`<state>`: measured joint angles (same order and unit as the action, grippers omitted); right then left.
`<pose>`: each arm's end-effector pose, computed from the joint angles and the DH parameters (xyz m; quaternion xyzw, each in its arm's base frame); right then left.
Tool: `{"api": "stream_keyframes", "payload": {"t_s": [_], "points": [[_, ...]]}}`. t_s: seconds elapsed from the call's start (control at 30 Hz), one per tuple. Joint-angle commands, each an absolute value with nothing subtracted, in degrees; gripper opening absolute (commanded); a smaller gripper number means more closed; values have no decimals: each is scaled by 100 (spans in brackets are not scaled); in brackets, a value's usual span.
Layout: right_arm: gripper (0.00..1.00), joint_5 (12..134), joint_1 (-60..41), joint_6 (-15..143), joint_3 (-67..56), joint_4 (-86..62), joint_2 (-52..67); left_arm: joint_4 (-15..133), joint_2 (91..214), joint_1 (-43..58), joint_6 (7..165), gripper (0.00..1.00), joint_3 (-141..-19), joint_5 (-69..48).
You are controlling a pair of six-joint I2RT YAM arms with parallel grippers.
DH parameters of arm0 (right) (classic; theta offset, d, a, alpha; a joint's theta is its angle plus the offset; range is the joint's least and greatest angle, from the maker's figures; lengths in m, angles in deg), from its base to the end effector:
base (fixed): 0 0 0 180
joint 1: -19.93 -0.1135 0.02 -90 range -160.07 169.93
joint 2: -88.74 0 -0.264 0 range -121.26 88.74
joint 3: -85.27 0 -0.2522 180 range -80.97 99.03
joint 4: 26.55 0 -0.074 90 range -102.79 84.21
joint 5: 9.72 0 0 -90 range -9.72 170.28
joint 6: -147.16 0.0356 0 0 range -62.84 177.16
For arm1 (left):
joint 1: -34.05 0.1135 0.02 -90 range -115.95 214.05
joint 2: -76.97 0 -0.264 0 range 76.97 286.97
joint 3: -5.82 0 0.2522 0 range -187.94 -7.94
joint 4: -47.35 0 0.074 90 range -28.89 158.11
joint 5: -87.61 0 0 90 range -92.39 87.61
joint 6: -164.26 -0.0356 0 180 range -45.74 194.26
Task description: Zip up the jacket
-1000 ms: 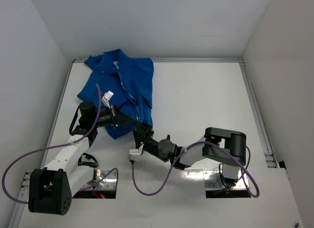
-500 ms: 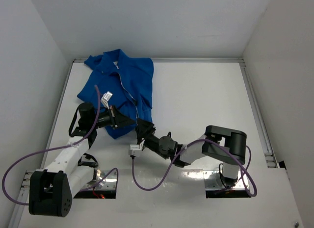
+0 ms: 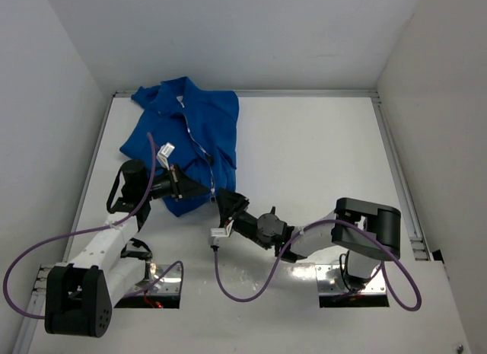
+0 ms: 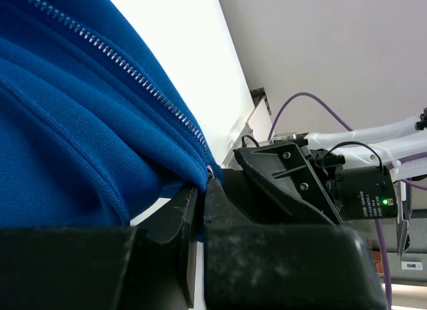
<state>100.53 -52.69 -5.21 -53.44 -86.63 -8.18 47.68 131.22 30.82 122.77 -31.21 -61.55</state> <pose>0.1017 0.2838 0.1757 -0.5682 0.3751 -0.0544 0.7304 0.1926 -0.0415 0.2253 -0.0008 0.7598 -0.5826 0.2887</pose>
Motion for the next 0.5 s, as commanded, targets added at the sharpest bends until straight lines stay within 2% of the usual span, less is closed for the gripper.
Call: {"api": "stream_keyframes", "payload": {"t_s": [0.0,0.2,0.37,0.47], "points": [[32,9874,-5328,-393,-5433,-9584,-636,4608,13023,3123,12322,0,-3106,-6401],[32,9689,-5345,-331,-5407,-9584,-635,4608,13023,3123,12269,0,-3106,-6401],[43,9434,-5363,-314,-5486,-9585,-592,4608,13023,3123,12269,0,-3106,-6401],[46,9416,-5372,-305,-5434,-9584,-618,4608,13023,3123,12269,0,-3106,-6401]]}}
